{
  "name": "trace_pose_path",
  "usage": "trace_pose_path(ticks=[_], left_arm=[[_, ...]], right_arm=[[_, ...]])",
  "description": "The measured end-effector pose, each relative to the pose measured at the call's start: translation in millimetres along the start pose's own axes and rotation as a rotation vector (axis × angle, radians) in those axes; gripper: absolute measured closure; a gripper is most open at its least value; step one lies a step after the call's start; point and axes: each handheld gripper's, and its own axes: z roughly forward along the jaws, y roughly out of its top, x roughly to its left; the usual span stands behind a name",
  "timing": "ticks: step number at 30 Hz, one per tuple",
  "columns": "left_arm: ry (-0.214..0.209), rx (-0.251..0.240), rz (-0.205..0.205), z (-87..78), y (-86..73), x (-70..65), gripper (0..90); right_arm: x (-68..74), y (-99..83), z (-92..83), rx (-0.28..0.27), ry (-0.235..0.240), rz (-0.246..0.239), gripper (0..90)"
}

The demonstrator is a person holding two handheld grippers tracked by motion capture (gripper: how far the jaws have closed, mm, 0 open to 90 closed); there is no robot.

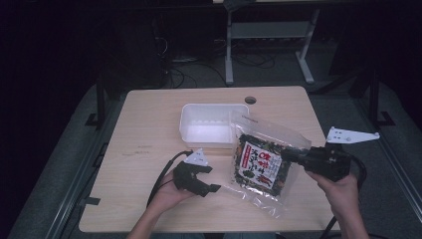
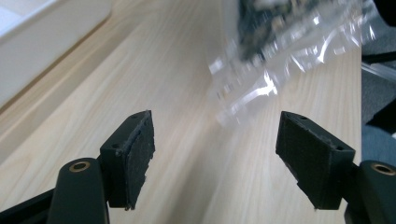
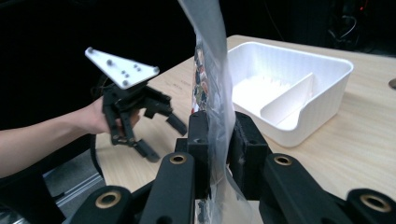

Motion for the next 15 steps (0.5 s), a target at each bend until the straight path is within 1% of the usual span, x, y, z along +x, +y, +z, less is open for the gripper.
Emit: trace_pose_path(ticks=[1, 2, 6, 7, 8, 9, 11, 13, 15], left_arm=[[0.008, 0.004, 0.004, -2.7, -2.8, -1.2, 27.2], [0.024, 0.014, 0.010, -7.8, -8.0, -2.7, 26.6], [0.037, 0.022, 0.007, -16.8, -18.2, -2.6, 25.7], [0.037, 0.022, 0.007, -16.8, -18.2, -2.6, 25.3], [0.043, 0.024, 0.001, -20.7, -22.2, -1.9, 24.9], [0.043, 0.024, 0.001, -20.7, -22.2, -1.9, 24.9], [0.047, 0.018, -0.011, -27.4, -29.6, -1.0, 24.7], [0.052, 0.021, -0.011, -29.8, -31.6, -0.7, 24.3], [0.064, 0.028, -0.012, -36.2, -37.6, 0.6, 24.3]], right_arm=[[0.0, 0.0, 0.0, 0.000, 0.000, 0.000, 79.0], [2.3, 4.9, 2.6, 0.001, 0.003, -0.007, 79.0], [7.5, 13.5, 9.1, 0.009, -0.003, -0.023, 79.0], [8.2, 15.1, 10.9, 0.009, -0.004, -0.025, 79.0], [8.9, 16.7, 12.6, 0.012, -0.005, -0.028, 79.0], [8.9, 16.7, 12.6, 0.012, -0.005, -0.028, 79.0], [10.3, 21.5, 17.4, 0.019, -0.011, -0.034, 79.0], [10.7, 23.2, 18.7, 0.020, -0.012, -0.038, 78.9], [12.7, 28.5, 22.3, 0.020, -0.017, -0.045, 79.0]])
